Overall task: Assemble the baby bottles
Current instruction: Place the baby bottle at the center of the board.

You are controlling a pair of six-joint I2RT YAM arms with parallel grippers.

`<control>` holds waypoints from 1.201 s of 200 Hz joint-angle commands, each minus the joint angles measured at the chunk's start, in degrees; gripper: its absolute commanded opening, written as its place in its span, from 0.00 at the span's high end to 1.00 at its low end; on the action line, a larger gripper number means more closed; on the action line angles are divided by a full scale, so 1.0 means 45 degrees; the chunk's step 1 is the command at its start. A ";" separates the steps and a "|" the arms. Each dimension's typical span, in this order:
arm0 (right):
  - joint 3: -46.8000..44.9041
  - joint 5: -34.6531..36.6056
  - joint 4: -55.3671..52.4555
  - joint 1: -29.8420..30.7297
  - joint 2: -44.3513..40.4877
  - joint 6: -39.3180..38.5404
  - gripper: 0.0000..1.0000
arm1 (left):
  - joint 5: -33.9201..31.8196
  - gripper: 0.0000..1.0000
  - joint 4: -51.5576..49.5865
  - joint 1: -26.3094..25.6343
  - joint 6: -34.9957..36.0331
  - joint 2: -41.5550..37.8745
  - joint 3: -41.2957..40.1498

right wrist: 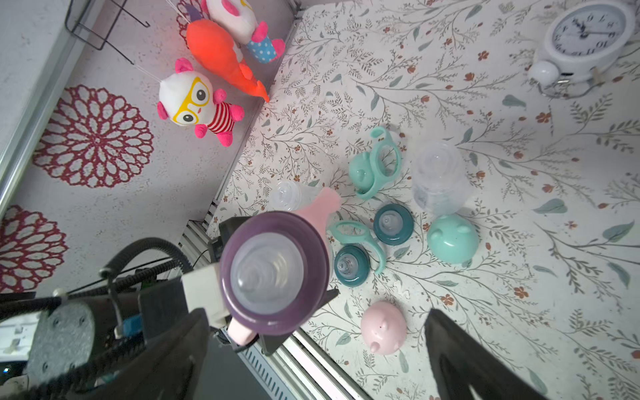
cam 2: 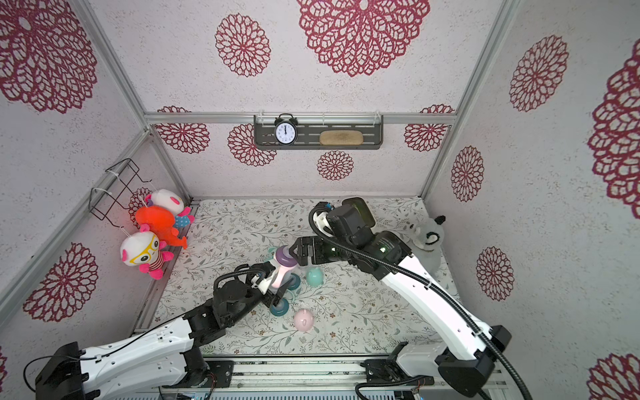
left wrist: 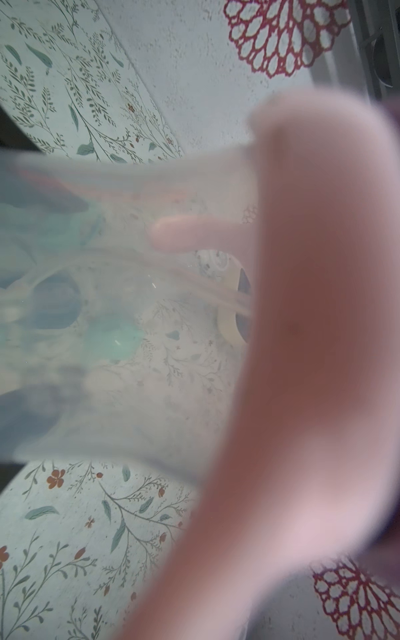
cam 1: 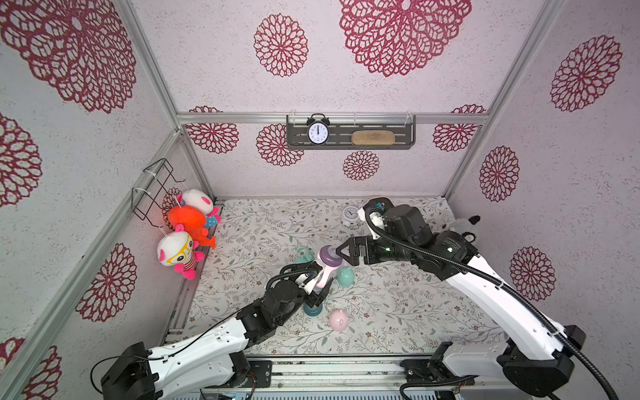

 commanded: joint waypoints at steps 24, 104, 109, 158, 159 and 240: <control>-0.1201 0.0238 0.2411 0.0045 -0.0839 0.1593 0.01 | -0.0249 1.00 0.1759 0.0004 -0.0045 0.0372 -0.0189; -0.1147 0.1250 0.2293 0.0532 0.0528 0.2884 0.01 | -0.1085 1.00 0.2948 -0.0379 0.0448 0.2341 0.0344; -0.1163 0.1367 0.2244 0.0548 0.0610 0.2886 0.01 | -0.1099 1.00 0.2997 -0.0399 0.0467 0.2380 0.0364; -0.1424 0.1825 0.2384 0.0630 0.0940 0.3175 0.01 | -0.2350 1.00 0.3707 -0.0812 0.0858 0.2788 0.0498; -0.1436 0.1823 0.2397 0.0631 0.0943 0.3177 0.01 | -0.2370 1.00 0.3707 -0.0825 0.0878 0.2802 0.0520; -0.1860 0.1193 0.2783 0.0759 0.1011 0.3526 0.10 | -0.3150 1.00 0.3595 -0.1233 0.1176 0.3363 0.0922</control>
